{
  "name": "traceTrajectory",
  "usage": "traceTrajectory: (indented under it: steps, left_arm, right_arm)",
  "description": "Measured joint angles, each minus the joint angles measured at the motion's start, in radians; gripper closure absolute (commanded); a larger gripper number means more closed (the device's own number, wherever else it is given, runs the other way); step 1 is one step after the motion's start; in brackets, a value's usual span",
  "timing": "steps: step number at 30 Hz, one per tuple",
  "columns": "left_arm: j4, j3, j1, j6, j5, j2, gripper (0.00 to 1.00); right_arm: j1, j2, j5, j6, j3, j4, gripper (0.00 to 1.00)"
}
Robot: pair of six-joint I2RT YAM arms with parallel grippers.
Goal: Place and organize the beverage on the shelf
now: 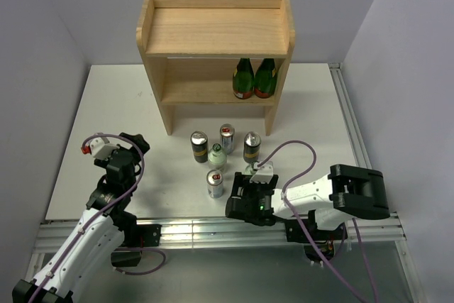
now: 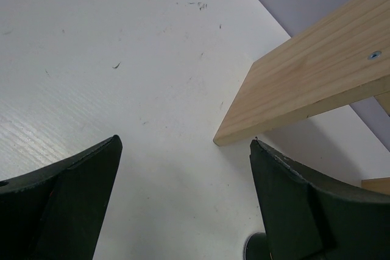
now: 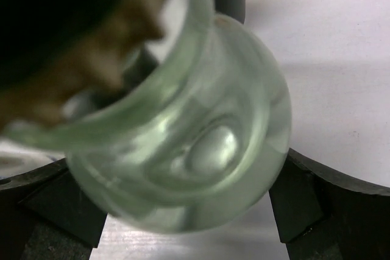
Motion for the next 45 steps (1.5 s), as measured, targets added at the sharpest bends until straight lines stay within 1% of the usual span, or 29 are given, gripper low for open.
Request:
traceTrajectory:
  steps: [9, 14, 15, 16, 17, 18, 21, 22, 23, 24, 25, 26, 27, 28, 29, 32, 36, 39, 42, 43, 45]
  left_arm:
    - [0.005, 0.000, 0.000, 0.000, 0.000, 0.000, 0.07]
    - [0.005, 0.000, 0.000, 0.000, 0.000, 0.004, 0.07]
    - [0.005, 0.000, 0.000, 0.000, 0.000, 0.004, 0.07]
    - [0.005, 0.000, 0.000, 0.000, 0.000, 0.005, 0.07]
    - [0.005, 0.000, 0.000, 0.000, 0.000, 0.005, 0.07]
    - [0.005, 0.000, 0.000, 0.000, 0.000, 0.007, 0.07]
    - [0.005, 0.000, 0.000, 0.000, -0.001, 0.015, 0.07]
    - [0.005, 0.000, 0.000, 0.000, -0.002, 0.017, 0.07]
    - [0.005, 0.000, 0.000, 0.000, -0.002, 0.017, 0.07]
    - [0.005, 0.000, 0.000, 0.000, -0.003, 0.017, 0.07]
    - [0.005, 0.000, 0.000, 0.000, -0.003, 0.017, 0.07]
    - [0.005, 0.000, 0.000, 0.000, -0.003, 0.017, 0.07]
    - [0.005, 0.000, 0.000, 0.000, -0.004, 0.017, 0.07]
    - [0.005, 0.000, 0.000, 0.000, -0.005, 0.017, 0.07]
    - [0.005, 0.000, 0.000, 0.000, -0.006, 0.017, 0.07]
    - [0.005, 0.000, 0.000, 0.000, -0.007, 0.018, 0.07]
    - [0.005, 0.000, 0.000, 0.000, -0.008, 0.021, 0.07]
    - [0.005, 0.000, 0.000, 0.000, -0.008, 0.024, 0.07]
    - [0.005, 0.000, 0.000, 0.000, -0.011, 0.024, 0.07]
    - [0.006, 0.000, 0.000, 0.000, -0.012, 0.024, 0.07]
    - [0.005, 0.000, -0.001, 0.000, -0.015, 0.024, 0.07]
  right_arm:
    - [-0.047, 0.059, 0.049, 0.010, -0.004, 0.059, 0.01]
    - [-0.081, 0.090, 0.070, 0.005, -0.007, 0.106, 0.02]
    - [-0.086, 0.102, 0.074, 0.008, -0.007, 0.109, 0.04]
    - [-0.090, 0.118, 0.078, 0.010, -0.007, 0.111, 0.12]
    - [-0.094, 0.132, 0.079, 0.015, -0.007, 0.109, 0.17]
    - [-0.097, 0.146, 0.086, 0.025, -0.003, 0.111, 0.27]
    - [-0.104, 0.183, 0.113, 0.046, 0.012, 0.111, 0.43]
    - [-0.106, 0.191, 0.119, 0.049, 0.016, 0.110, 0.56]
    - [-0.106, 0.195, 0.122, 0.051, 0.019, 0.110, 0.64]
    - [-0.106, 0.196, 0.123, 0.053, 0.019, 0.109, 0.78]
    - [-0.106, 0.196, 0.123, 0.055, 0.019, 0.108, 0.82]
    - [-0.106, 0.196, 0.123, 0.059, 0.019, 0.107, 0.89]
    - [-0.106, 0.196, 0.122, 0.063, 0.019, 0.104, 0.92]
    - [-0.106, 0.195, 0.122, 0.069, 0.019, 0.100, 0.98]
    - [-0.105, 0.194, 0.122, 0.075, 0.019, 0.093, 1.00]
    - [-0.096, 0.186, 0.113, 0.105, 0.028, 0.040, 1.00]
    - [-0.028, 0.186, 0.079, 0.195, 0.080, -0.136, 1.00]
    - [0.060, 0.192, 0.053, 0.304, 0.164, -0.322, 1.00]
    - [0.150, 0.200, 0.055, 0.439, 0.285, -0.541, 1.00]
    - [0.174, 0.205, 0.058, 0.470, 0.333, -0.628, 1.00]
    - [0.209, 0.206, 0.079, 0.517, 0.410, -0.744, 1.00]
